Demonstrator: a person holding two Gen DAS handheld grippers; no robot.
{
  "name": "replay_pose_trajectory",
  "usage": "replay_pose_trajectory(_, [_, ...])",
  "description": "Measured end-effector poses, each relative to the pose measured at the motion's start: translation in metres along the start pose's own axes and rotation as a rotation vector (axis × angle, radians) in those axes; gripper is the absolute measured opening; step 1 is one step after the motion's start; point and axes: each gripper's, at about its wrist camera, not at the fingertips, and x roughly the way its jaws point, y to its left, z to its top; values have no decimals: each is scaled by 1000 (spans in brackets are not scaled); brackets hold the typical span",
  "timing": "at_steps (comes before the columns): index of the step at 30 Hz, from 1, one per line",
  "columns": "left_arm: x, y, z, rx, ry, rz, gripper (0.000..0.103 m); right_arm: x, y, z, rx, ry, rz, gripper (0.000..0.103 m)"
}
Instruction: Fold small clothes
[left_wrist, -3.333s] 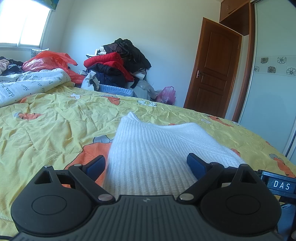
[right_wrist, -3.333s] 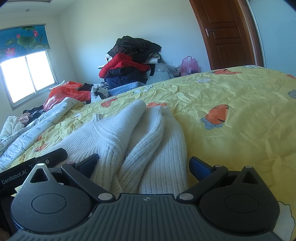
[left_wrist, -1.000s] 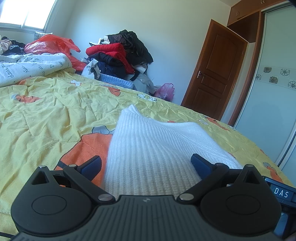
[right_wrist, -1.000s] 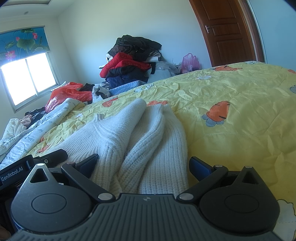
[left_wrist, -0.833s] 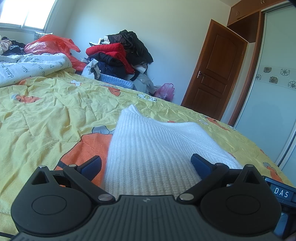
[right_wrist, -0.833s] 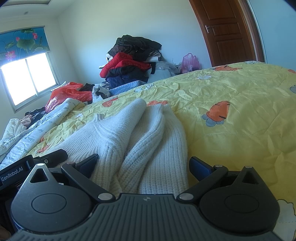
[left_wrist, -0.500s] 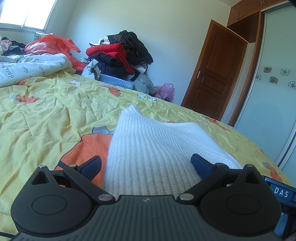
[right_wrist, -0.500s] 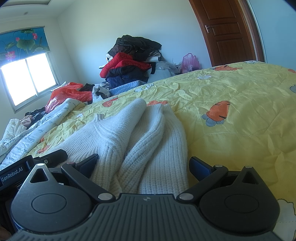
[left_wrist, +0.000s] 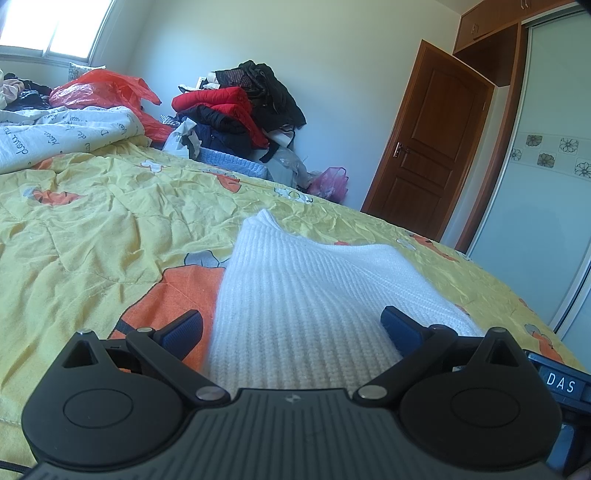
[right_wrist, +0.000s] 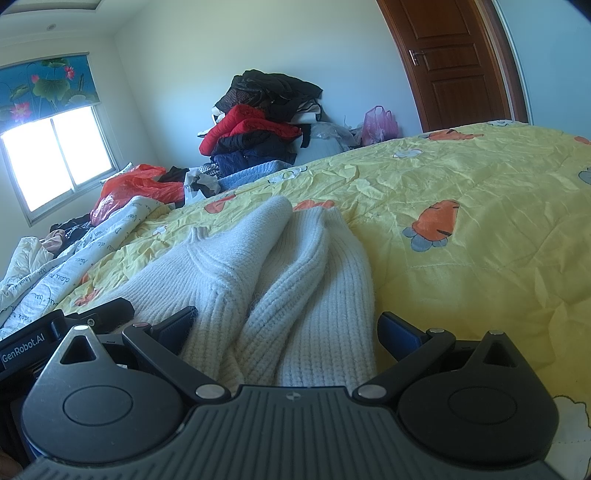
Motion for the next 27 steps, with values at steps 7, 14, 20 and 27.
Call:
replay_pose_trajectory(7, [0, 0, 0, 0, 0, 0, 103, 0, 0, 0, 2, 1, 1, 102])
replay_pose_trajectory(14, [0, 0, 0, -2, 0, -2, 103, 0, 0, 0, 3, 0, 1, 102])
replay_pose_trajectory(20, [-2, 3, -1, -27, -4, -19, 103, 0, 0, 0, 4, 0, 1, 102])
replay_pose_trajectory(27, [3, 20, -5, -158, 33, -109, 103, 0, -1, 0, 3, 0, 0, 102])
